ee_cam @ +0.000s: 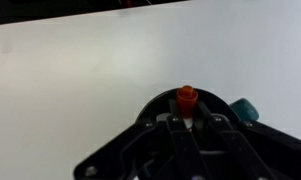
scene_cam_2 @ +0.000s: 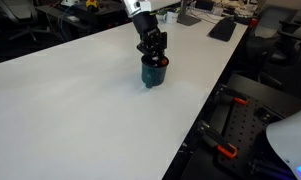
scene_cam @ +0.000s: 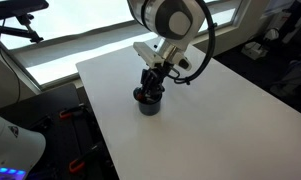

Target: Remove the marker from the green mug.

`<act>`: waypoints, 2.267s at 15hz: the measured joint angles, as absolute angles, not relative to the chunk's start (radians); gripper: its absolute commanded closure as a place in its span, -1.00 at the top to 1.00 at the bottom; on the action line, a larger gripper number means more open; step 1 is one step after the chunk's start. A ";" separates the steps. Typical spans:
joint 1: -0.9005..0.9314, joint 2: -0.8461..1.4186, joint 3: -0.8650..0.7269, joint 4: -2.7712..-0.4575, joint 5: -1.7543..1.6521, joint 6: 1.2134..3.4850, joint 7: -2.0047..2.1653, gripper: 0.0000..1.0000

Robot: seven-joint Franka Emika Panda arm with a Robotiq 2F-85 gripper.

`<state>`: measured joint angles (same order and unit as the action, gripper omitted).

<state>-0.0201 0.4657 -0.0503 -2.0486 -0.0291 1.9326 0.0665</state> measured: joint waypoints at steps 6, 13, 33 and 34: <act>-0.036 0.480 -0.051 -2.034 -0.023 1.898 0.067 -0.90; -0.013 0.423 -0.048 -2.037 -0.096 2.054 0.067 -0.90; -0.034 0.114 -0.074 -2.056 -0.148 2.119 0.108 -0.90; -0.049 0.119 -0.089 -2.056 -0.152 2.127 0.111 -0.90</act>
<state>-0.0494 0.1189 -0.0891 -2.0564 -0.1517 2.1272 0.1110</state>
